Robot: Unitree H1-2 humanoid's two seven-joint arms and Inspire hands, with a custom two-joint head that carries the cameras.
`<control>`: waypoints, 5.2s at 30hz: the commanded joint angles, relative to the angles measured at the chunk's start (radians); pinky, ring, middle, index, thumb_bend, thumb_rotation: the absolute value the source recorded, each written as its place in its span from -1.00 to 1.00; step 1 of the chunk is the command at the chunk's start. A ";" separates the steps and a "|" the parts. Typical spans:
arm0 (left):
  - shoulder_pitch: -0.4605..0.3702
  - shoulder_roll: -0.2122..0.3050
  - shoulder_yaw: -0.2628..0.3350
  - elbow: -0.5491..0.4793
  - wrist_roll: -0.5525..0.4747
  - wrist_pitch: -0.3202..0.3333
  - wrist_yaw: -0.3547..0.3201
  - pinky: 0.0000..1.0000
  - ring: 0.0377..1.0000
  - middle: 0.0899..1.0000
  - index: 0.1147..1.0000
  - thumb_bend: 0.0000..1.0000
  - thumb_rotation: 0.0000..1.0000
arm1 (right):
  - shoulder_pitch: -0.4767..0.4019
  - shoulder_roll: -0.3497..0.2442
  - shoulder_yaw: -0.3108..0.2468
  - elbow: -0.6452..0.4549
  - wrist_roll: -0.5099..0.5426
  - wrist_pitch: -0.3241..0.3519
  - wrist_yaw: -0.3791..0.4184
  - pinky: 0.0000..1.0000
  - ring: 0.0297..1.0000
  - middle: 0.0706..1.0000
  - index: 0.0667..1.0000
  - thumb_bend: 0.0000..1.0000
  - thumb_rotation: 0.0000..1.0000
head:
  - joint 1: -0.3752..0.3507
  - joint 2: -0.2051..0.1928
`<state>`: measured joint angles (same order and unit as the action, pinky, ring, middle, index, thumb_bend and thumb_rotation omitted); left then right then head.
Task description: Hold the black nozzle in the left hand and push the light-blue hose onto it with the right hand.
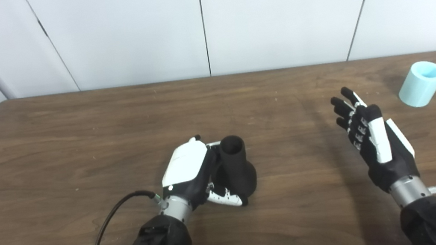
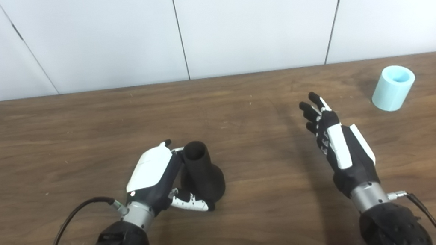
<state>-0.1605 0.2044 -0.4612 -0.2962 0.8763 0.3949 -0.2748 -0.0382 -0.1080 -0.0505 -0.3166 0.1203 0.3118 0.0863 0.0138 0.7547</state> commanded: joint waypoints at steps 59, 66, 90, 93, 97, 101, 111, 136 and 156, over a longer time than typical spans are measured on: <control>0.008 -0.009 -0.065 0.255 -0.086 -0.015 -0.030 1.00 0.46 0.02 -0.25 0.03 -1.00 | -0.241 -0.276 -0.136 -0.121 -0.076 0.118 -0.024 0.80 0.82 0.78 0.86 0.31 0.75 | -0.195 -0.127; 0.016 0.027 -0.056 0.276 -0.122 -0.068 0.005 1.00 0.46 -0.11 -0.17 0.05 -1.00 | -0.298 -0.304 -0.106 -0.097 -0.208 0.115 -0.048 0.70 0.76 0.73 0.82 0.37 0.61 | -0.295 -0.161; -0.009 0.086 -0.035 0.366 -0.199 -0.168 0.052 1.00 0.39 0.01 -0.25 0.03 -1.00 | -0.475 -0.477 0.017 0.152 -0.556 0.126 -0.022 0.64 0.79 0.76 0.81 0.46 0.23 | -0.453 -0.227; -0.008 0.087 -0.032 0.374 -0.207 -0.177 0.060 1.00 0.39 0.02 -0.26 0.03 -1.00 | -0.497 -0.506 0.053 0.206 -0.607 0.117 -0.006 0.69 0.83 0.79 0.81 0.48 0.06 | -0.454 -0.238; -0.006 0.086 -0.031 0.381 -0.209 -0.179 0.063 1.00 0.39 0.02 -0.26 0.03 -1.00 | -0.544 -0.554 0.107 0.296 -0.668 0.106 0.028 0.73 0.86 0.78 0.78 0.52 -0.09 | -0.446 -0.243; -0.007 0.087 -0.032 0.382 -0.205 -0.175 0.063 1.00 0.38 0.02 -0.26 0.03 -1.00 | -0.610 -0.601 0.163 0.391 -0.712 0.113 0.087 0.78 0.87 0.78 0.77 0.64 -0.18 | -0.444 -0.244; -0.008 0.085 -0.034 0.385 -0.203 -0.172 0.067 1.00 0.39 0.02 -0.26 0.03 -1.00 | -0.724 -0.646 0.257 0.535 -0.767 0.138 0.238 0.79 0.92 0.88 0.80 0.92 -0.41 | -0.450 -0.257; -0.008 0.083 -0.033 0.381 -0.211 -0.145 0.063 1.00 0.42 0.01 -0.26 0.03 -1.00 | -0.768 -0.616 0.239 0.693 -0.874 0.158 0.477 0.51 0.83 0.88 0.79 1.00 -0.59 | -0.441 -0.246; -0.005 0.091 -0.028 0.387 -0.228 -0.158 0.071 1.00 0.38 0.00 -0.25 0.03 -1.00 | -0.761 -0.592 0.315 0.780 -0.875 0.149 0.374 0.35 0.68 0.80 0.77 1.00 -0.73 | -0.438 -0.235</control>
<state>-0.2500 0.2527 -0.4553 -0.0298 0.6185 0.1482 -0.0981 -0.7492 -0.6785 0.2692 0.4730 -0.7394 0.4655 0.4969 -0.4234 0.5185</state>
